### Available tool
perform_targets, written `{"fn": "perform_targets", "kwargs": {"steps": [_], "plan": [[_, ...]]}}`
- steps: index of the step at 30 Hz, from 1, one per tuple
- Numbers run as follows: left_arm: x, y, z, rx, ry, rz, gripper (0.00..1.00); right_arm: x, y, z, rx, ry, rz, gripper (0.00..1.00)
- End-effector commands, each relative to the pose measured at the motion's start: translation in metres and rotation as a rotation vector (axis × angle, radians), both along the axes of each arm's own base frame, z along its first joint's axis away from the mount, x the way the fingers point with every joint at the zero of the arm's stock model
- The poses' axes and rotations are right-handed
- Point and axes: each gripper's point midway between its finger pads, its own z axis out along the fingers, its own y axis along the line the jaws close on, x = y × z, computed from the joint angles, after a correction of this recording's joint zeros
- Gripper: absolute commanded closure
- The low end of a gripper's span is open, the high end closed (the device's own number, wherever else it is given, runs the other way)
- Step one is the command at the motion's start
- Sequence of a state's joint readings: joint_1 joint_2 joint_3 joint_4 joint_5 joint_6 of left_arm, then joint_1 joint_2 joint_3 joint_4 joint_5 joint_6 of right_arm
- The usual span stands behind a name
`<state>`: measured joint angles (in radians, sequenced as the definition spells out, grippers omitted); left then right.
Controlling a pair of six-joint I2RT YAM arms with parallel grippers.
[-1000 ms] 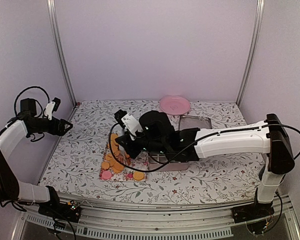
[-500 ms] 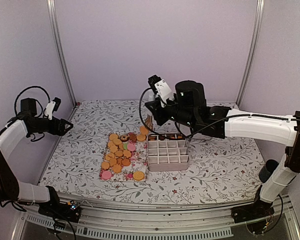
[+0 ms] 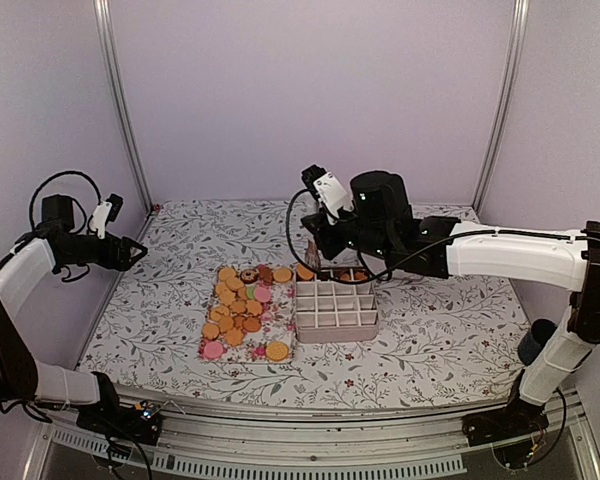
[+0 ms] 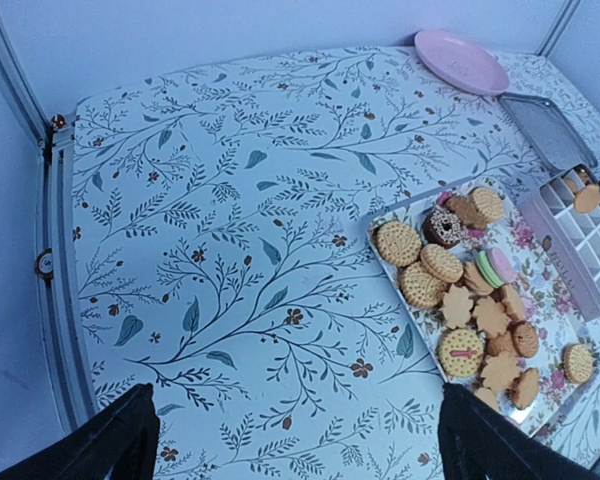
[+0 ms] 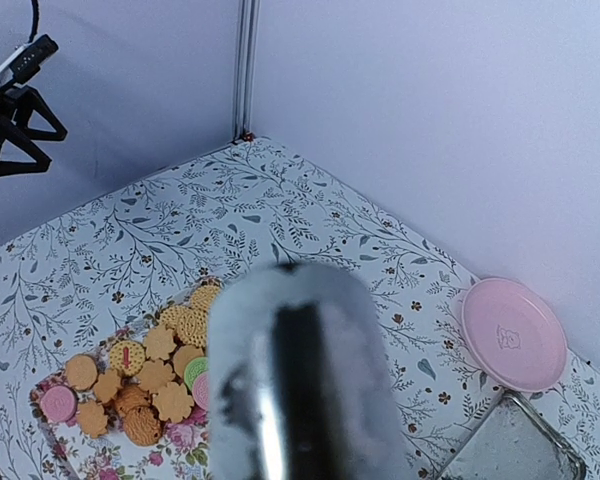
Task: Pack the cookies
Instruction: Place the fake cookies in the empty pocket of the box.
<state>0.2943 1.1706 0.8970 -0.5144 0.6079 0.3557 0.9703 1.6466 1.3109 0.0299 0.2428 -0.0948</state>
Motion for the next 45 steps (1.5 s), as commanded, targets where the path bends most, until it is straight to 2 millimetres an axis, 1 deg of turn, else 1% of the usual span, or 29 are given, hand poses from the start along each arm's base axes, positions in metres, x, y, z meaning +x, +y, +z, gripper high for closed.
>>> {"fn": "perform_targets", "kwargs": {"steps": [1,8,17,18,20,23,27,28,32,35,37,38,39,43,45], "plan": [[0.001,-0.005,0.007,0.001,-0.011,-0.024,0.02,0.006,0.002,-0.013,-0.015,-0.002,-0.012,1.0],[0.001,-0.005,0.007,0.008,-0.011,-0.03,0.02,0.007,0.006,-0.03,-0.04,0.024,-0.008,1.0],[0.001,-0.005,0.006,0.011,-0.01,-0.028,0.02,0.007,0.011,-0.036,-0.045,0.046,0.005,1.0],[0.001,-0.005,0.006,0.011,-0.009,-0.027,0.02,0.007,0.01,-0.035,-0.04,0.049,0.004,0.97],[0.001,-0.005,0.007,0.013,-0.011,-0.028,0.02,0.005,0.011,-0.031,-0.03,0.05,0.007,0.86],[0.002,-0.005,0.008,0.014,-0.013,-0.029,0.02,0.005,0.009,-0.024,-0.014,0.044,0.008,0.74],[0.003,-0.005,0.01,0.011,-0.015,-0.03,0.02,0.004,0.007,-0.008,0.006,0.023,0.003,0.69],[0.003,-0.006,0.01,0.009,-0.015,-0.032,0.02,0.004,0.006,-0.002,0.016,0.014,0.003,0.67],[0.003,-0.006,0.012,0.011,-0.017,-0.032,0.02,-0.001,0.007,0.019,0.047,-0.012,0.02,0.67],[0.003,-0.006,0.012,0.012,-0.016,-0.033,0.02,-0.014,0.019,0.031,0.07,-0.035,0.056,0.67],[0.003,-0.006,0.011,0.01,-0.013,-0.033,0.02,-0.026,0.035,0.038,0.081,-0.046,0.094,0.66],[0.003,-0.006,0.01,0.008,-0.01,-0.033,0.02,-0.034,0.044,0.036,0.081,-0.041,0.119,0.66],[0.003,-0.006,0.01,0.006,-0.009,-0.034,0.02,-0.04,0.054,0.04,0.092,-0.042,0.141,0.66],[0.002,-0.007,0.008,0.002,-0.006,-0.037,0.02,-0.066,0.097,0.031,0.101,-0.02,0.233,0.65],[0.002,-0.008,0.007,0.001,-0.003,-0.037,0.02,-0.076,0.116,0.022,0.107,-0.001,0.274,0.65]]}}
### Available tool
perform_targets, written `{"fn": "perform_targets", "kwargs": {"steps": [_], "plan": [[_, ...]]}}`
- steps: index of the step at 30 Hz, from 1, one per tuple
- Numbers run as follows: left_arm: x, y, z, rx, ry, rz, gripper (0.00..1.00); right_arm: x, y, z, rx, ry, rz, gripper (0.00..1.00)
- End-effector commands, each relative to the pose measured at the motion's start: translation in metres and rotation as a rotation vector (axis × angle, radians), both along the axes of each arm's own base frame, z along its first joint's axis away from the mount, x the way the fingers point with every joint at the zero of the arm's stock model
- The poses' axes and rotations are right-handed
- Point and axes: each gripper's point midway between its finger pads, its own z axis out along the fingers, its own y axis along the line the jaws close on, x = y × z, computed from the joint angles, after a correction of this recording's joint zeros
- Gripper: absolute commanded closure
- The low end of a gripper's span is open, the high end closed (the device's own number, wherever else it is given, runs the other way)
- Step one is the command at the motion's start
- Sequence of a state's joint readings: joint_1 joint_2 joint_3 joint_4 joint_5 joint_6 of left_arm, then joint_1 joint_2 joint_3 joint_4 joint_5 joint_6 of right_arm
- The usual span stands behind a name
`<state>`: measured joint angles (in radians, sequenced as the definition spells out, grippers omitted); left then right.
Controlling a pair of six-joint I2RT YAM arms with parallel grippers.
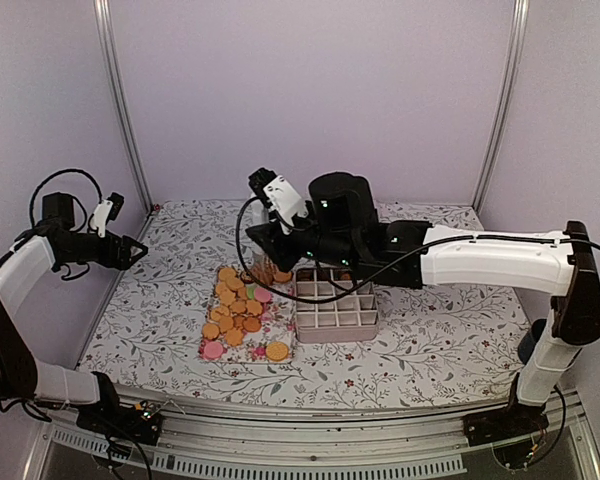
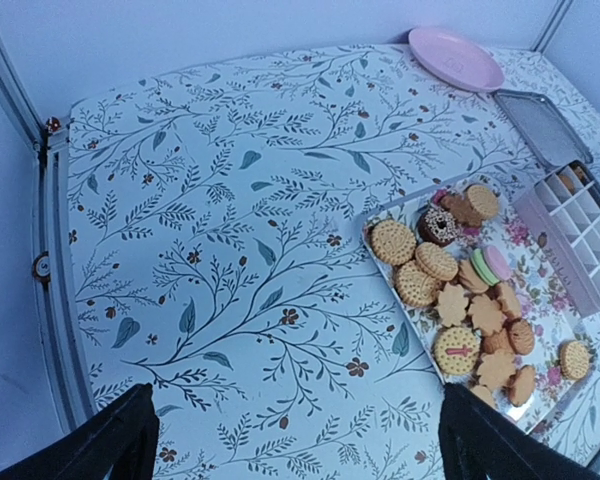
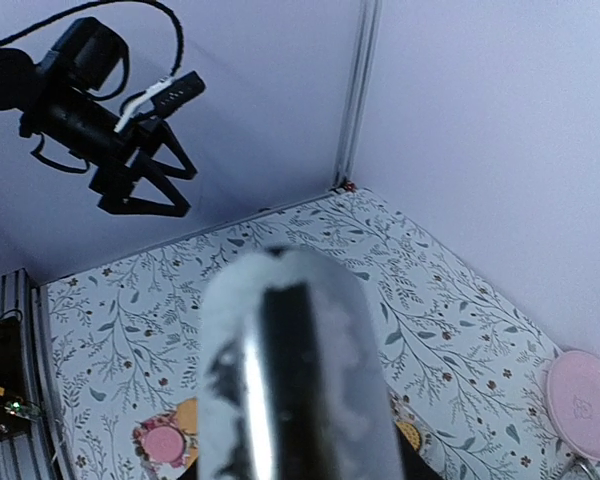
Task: Pack the cookies
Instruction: Place the fake cookies in the empty pocket of the box, then adjust the fake cookies on the plate.
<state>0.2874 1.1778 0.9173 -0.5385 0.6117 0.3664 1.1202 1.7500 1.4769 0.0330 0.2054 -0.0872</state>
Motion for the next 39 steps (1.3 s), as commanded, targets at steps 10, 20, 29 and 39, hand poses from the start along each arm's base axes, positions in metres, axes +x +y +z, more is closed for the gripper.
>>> {"fn": "perform_targets", "kwargs": {"steps": [10,20,29,39], "plan": [[0.0,-0.007,0.005,-0.002,-0.006,-0.032,0.02,-0.036,0.088,-0.062,0.01,0.109,0.178,0.61],[0.0,-0.01,0.006,-0.019,-0.001,-0.038,0.03,-0.031,0.093,-0.088,-0.022,0.117,0.16,0.6],[-0.003,-0.012,0.007,-0.023,-0.001,-0.042,0.04,-0.026,0.099,-0.09,0.019,0.112,0.174,0.6],[0.0,-0.01,0.008,-0.009,0.011,-0.044,0.04,-0.03,0.092,-0.106,0.021,0.159,0.178,0.68]]}}
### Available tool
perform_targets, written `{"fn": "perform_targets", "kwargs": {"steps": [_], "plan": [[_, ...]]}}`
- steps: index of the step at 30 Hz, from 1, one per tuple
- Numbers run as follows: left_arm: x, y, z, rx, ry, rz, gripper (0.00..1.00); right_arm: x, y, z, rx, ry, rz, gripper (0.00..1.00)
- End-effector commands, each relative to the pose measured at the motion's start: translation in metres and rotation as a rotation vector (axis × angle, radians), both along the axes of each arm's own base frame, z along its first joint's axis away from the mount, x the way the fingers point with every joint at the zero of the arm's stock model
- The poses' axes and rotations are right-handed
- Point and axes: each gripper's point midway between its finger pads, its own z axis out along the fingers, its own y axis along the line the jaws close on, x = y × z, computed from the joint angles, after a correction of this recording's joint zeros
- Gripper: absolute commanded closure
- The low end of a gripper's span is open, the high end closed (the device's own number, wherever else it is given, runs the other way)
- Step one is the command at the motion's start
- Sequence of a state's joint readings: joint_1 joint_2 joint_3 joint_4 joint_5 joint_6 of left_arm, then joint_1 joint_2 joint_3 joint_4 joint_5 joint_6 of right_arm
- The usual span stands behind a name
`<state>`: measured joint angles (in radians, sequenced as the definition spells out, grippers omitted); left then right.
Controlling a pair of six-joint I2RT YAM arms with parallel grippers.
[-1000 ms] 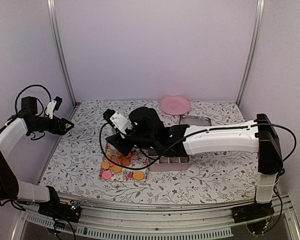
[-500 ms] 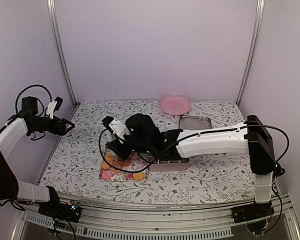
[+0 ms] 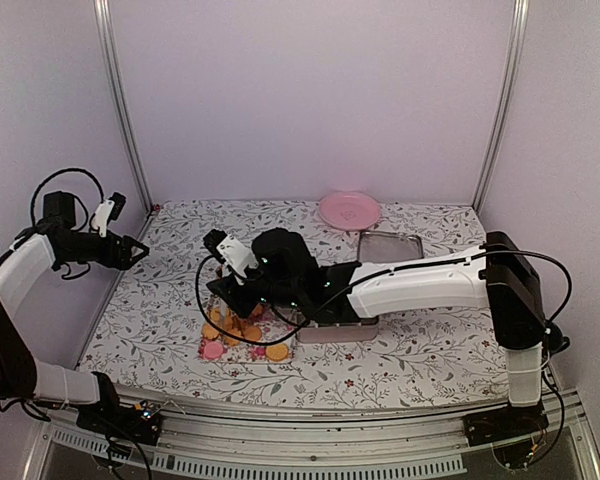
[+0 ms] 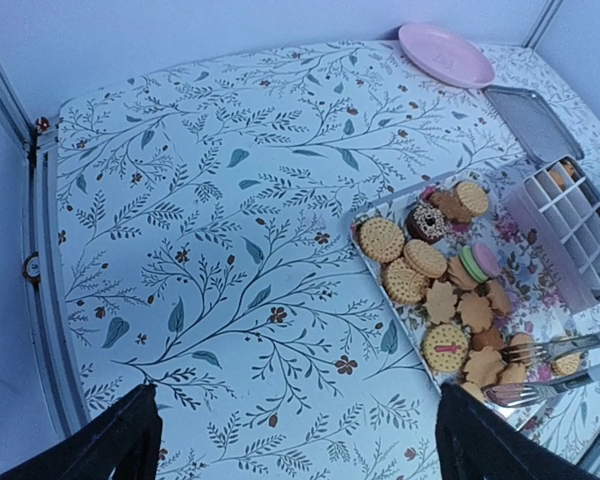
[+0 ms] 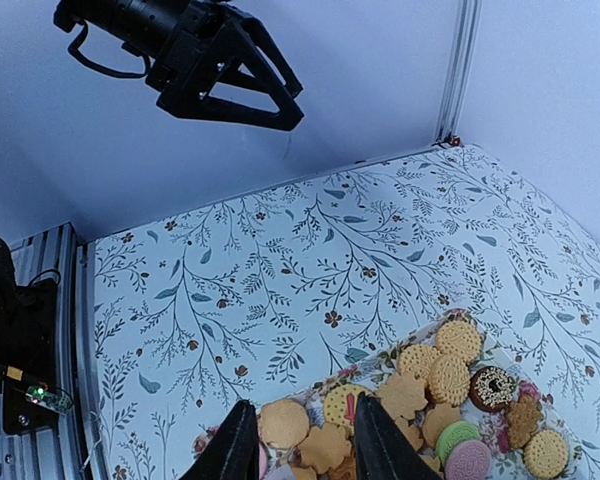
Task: Pack the cookies
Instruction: Adjust the fake cookies on the plate.
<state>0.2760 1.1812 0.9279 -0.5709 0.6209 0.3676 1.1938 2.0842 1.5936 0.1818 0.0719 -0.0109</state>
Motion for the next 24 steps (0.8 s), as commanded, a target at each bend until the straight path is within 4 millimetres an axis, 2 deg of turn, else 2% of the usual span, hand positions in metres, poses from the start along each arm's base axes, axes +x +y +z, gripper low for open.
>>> {"fn": "perform_targets", "kwargs": {"steps": [1,4,8,9,18,24], "plan": [[0.004,-0.004,0.009,0.002,-0.011,-0.025,0.04,-0.001,-0.006,-0.009,0.02,0.046,-0.007,0.7],[0.002,-0.005,0.008,0.0,-0.01,-0.025,0.04,-0.003,-0.014,-0.008,0.017,0.06,-0.018,0.79],[0.003,-0.006,0.008,-0.003,-0.009,-0.028,0.05,-0.003,-0.024,-0.001,0.021,0.059,-0.041,0.98],[0.003,-0.006,0.009,-0.003,-0.01,-0.026,0.05,-0.003,-0.026,0.001,0.024,0.057,-0.044,1.0],[0.004,-0.008,0.009,-0.008,-0.007,-0.029,0.05,-0.003,-0.033,0.048,0.086,0.01,-0.052,1.0],[0.003,-0.008,0.009,-0.004,-0.011,-0.029,0.05,-0.004,-0.036,0.061,0.102,0.004,-0.049,1.0]]}}
